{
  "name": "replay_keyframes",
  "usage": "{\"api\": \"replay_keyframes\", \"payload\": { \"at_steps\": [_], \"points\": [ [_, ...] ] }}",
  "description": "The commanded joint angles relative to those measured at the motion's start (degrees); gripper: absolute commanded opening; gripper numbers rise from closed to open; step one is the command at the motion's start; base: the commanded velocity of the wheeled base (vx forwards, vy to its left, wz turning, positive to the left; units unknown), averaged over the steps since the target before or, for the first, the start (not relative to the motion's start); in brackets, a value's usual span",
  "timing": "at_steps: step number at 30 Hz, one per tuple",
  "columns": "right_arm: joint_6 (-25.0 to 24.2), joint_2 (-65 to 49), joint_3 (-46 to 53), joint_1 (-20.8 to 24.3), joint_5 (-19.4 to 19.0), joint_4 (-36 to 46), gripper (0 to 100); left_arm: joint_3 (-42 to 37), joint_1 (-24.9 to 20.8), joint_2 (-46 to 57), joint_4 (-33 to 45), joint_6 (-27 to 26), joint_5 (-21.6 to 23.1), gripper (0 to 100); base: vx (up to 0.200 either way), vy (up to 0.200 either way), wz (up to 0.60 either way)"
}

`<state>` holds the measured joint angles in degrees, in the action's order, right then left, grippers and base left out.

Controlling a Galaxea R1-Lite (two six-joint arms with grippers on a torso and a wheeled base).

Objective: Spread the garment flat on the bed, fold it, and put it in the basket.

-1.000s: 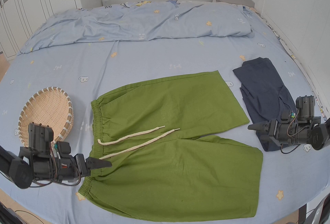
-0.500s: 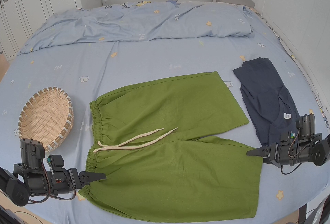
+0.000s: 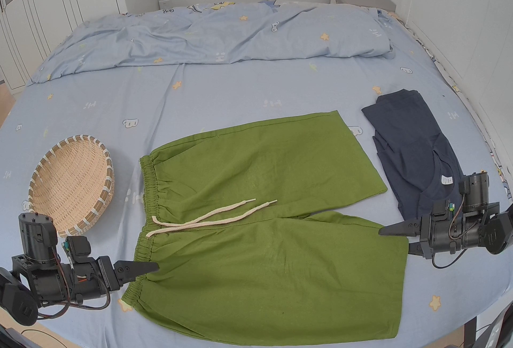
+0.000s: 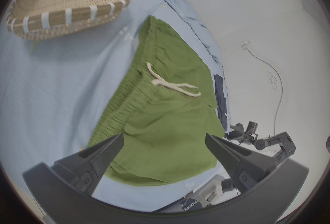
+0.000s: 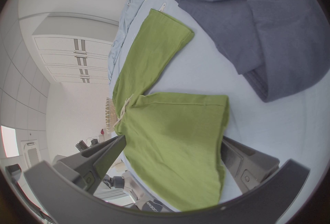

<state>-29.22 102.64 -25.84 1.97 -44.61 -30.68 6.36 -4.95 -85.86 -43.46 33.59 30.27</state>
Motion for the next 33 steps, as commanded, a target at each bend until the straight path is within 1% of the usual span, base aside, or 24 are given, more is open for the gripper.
{"api": "replay_keyframes", "payload": {
  "at_steps": [1,4,7,8,10,11,12,16,19,23,27,28,31,33],
  "points": [
    [-1.8,0.71,-2.46,0.66,-1.27,-0.34,100,-0.91,-4.02,0.16,-0.22,1.31,0.14,100,0.0,0.0,0.0],
    [-1.37,2.47,-3.78,0.57,-1.19,-0.78,100,-1.18,-4.81,-0.63,-0.22,1.31,0.14,100,0.0,0.0,0.0],
    [-1.19,4.76,-4.74,0.05,-1.1,-2.98,100,-1.71,-4.98,-0.98,-0.22,1.31,0.14,100,0.0,0.0,0.0],
    [-1.45,6.69,-4.65,-0.13,-0.83,-7.64,100,-2.32,-5.25,-1.59,-0.13,1.22,0.4,100,0.0,0.0,0.0],
    [-1.89,7.83,-3.95,-0.22,-0.75,-12.03,100,-2.67,-6.39,-3.17,-0.13,1.13,1.11,100,0.0,0.0,0.0],
    [-1.89,7.83,-3.95,-0.22,-0.75,-12.03,100,-2.67,-6.39,-3.17,-0.13,1.13,1.11,100,0.0,0.0,0.0],
    [-2.07,8.36,-2.72,-0.22,-0.66,-16.51,100,-2.94,-7.88,-5.99,-0.13,0.6,1.72,100,0.0,0.0,0.0],
    [-2.95,8.36,0.36,-0.13,-0.66,-23.72,100,-3.02,-11.31,-13.99,-0.66,-0.98,1.11,100,0.0,0.0,0.0],
    [-2.95,7.92,2.29,-0.3,-0.66,-28.03,100,-3.81,-11.75,-16.89,-3.12,-2.74,1.02,100,0.0,0.0,0.0],
    [-2.95,5.02,6.42,-1.54,-0.66,-34.09,100,-5.84,-11.22,-18.2,-8.04,-2.82,0.93,100,0.0,0.0,0.0],
    [-4.44,2.82,7.74,-2.24,-0.39,-34.71,100,-6.28,-11.22,-19.61,-9.54,-2.91,0.84,100,0.0,0.0,0.0],
    [-5.23,1.24,8.97,-3.21,-0.39,-34.53,100,-6.28,-11.22,-19.7,-9.63,-2.91,0.84,100,0.0,0.0,0.0],
    [-4.88,0.71,10.99,-5.31,-0.31,-34.44,100,-6.28,-11.22,-19.7,-9.63,-2.82,0.93,100,0.0,0.0,0.0],
    [-4.7,0.71,11.25,-7.51,-0.39,-34.53,100,-6.28,-11.22,-19.7,-9.54,-2.74,0.93,100,0.0,0.0,0.0]
  ]
}}
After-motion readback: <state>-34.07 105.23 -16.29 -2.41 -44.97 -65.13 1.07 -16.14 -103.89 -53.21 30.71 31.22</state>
